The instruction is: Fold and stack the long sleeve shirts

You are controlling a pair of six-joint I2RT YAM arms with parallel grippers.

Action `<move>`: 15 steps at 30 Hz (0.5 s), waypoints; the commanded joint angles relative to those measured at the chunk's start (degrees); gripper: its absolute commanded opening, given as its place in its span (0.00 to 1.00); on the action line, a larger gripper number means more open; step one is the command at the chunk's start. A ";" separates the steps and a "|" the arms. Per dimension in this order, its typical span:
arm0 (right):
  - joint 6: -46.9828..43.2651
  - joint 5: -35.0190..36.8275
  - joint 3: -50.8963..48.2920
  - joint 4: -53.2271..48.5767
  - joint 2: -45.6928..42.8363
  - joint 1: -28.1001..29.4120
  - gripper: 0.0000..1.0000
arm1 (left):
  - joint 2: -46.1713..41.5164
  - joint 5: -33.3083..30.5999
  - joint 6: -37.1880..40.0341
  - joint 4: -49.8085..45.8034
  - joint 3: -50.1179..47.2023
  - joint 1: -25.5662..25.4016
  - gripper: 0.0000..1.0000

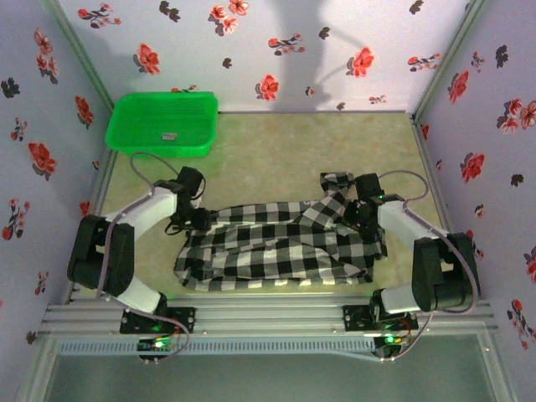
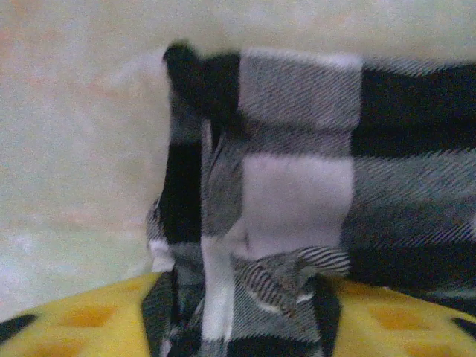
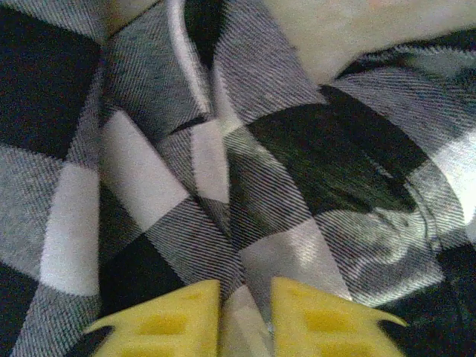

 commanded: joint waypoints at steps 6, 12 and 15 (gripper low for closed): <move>0.88 3.39 4.11 -7.90 -6.90 0.56 0.75 | -2.85 -0.58 -11.04 -8.19 11.89 -1.41 0.80; -4.54 1.35 20.73 -14.14 -1.81 -4.88 0.87 | 4.44 12.95 -13.99 -5.55 26.12 -4.35 0.82; -8.03 -1.42 32.32 -17.02 7.91 -7.24 0.87 | 9.90 18.20 -16.82 -3.07 29.02 -6.26 0.81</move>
